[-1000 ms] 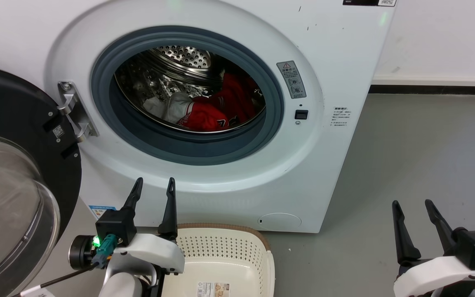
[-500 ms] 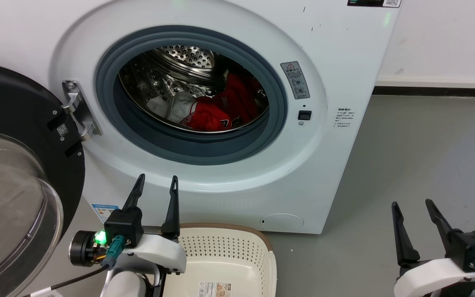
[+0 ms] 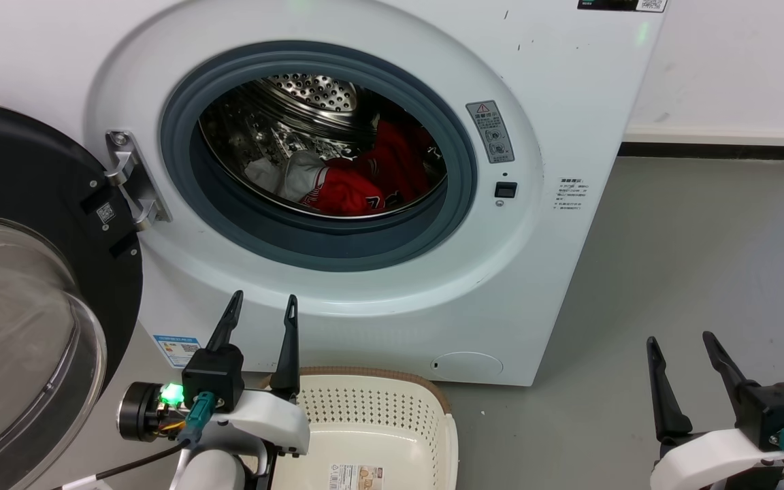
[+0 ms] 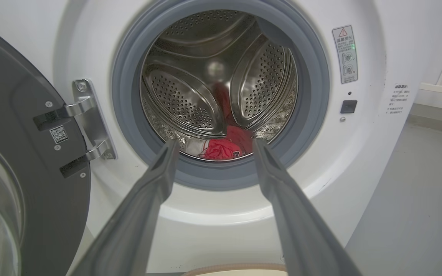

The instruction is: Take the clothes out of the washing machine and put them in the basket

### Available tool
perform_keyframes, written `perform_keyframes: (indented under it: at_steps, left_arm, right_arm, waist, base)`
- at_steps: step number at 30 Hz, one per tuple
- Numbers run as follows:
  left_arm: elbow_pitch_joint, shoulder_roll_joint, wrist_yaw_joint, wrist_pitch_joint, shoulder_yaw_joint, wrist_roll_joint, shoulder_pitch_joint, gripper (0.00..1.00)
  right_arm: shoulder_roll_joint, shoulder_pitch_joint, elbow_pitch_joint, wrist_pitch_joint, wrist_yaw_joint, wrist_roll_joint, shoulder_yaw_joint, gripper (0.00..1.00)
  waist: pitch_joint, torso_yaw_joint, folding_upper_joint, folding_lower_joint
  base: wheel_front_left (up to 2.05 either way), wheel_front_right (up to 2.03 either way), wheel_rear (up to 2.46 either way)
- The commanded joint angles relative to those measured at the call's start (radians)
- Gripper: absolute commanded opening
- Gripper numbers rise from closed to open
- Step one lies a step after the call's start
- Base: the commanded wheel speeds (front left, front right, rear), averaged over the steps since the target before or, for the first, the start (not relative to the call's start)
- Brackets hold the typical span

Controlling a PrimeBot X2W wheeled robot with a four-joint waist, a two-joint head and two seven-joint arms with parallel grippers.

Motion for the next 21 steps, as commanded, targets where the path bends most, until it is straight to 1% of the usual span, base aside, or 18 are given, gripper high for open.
perform_keyframes:
  at_steps: [1, 15, 21]
  left_arm:
    - [0.004, -0.005, 0.0, -0.005, 0.003, 0.001, -0.008, 1.0]
    - [0.019, -0.007, -0.004, -0.005, 0.011, 0.006, -0.017, 1.0]
    - [0.04, -0.007, 0.005, -0.004, 0.02, 0.005, -0.048, 1.0]
  right_arm:
    - [-0.004, 0.004, 0.003, -0.007, 0.0, 0.004, 0.001, 1.0]
    - [-0.004, -0.008, 0.011, -0.005, 0.0, 0.011, 0.005, 1.0]
    - [-0.004, -0.021, 0.001, 0.003, 0.0, 0.015, 0.019, 1.0]
  waist:
    - [0.0, 0.0, 0.0, 0.0]
    - [0.004, -0.001, 0.0, 0.0]
    - [0.025, -0.012, 0.0, 0.0]
  base:
    - [0.0, 0.0, 0.0]
    - [0.0, 0.0, 0.0]
    - [0.0, 0.0, 0.0]
